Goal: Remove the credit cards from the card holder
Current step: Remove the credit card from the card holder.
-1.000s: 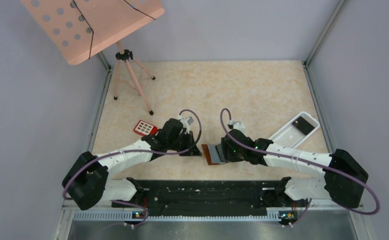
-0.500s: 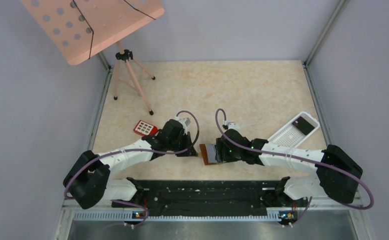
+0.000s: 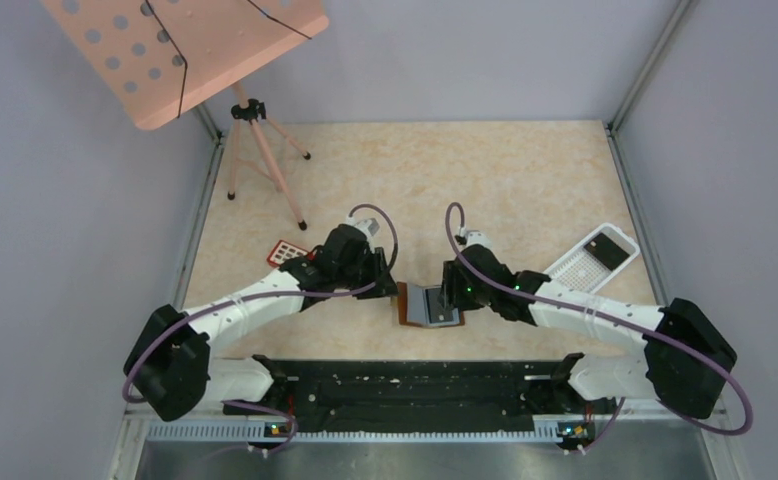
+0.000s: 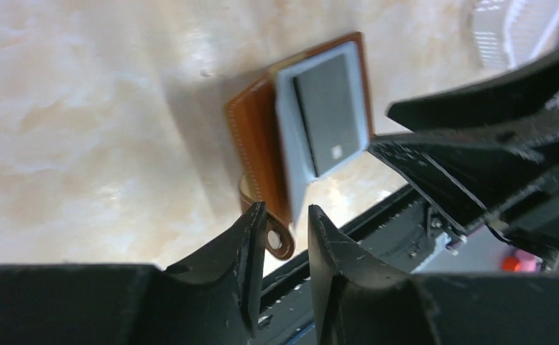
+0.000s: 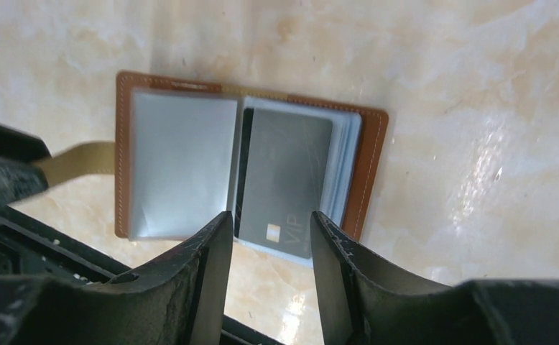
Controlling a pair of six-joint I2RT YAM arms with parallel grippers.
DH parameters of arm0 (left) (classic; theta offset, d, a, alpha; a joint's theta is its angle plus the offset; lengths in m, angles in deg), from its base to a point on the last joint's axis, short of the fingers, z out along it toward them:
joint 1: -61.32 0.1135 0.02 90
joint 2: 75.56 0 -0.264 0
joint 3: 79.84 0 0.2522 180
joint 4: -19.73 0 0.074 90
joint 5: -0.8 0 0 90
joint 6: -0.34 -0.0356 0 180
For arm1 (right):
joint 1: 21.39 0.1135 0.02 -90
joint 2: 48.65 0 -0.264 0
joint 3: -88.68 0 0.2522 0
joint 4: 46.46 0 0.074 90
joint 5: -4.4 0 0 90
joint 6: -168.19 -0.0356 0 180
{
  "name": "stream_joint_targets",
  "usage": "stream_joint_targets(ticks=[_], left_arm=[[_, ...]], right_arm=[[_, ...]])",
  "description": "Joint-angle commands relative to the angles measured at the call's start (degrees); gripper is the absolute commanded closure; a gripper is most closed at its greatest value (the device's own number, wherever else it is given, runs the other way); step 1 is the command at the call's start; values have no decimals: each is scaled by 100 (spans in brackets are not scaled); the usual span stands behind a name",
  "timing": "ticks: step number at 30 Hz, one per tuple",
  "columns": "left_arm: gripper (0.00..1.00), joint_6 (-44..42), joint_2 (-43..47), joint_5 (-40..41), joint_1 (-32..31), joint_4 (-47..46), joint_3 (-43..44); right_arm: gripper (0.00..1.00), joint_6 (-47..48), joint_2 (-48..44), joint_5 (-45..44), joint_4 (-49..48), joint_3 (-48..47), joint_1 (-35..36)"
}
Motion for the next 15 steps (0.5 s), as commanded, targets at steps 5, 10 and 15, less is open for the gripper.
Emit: stream_joint_targets(ticks=[5,10,15], left_arm=[[73,286,-370,-559,-668,-1019,546],[75,359,-494,19,-1095,-883,928],[74,851,-160,657,-1149,-1314,542]], right_arm=[[61,168,-43,711,-936,102,-503],[65,142,255,1308,-1662,304,-616],[67,-119,588,1905,-2340,448,-614]])
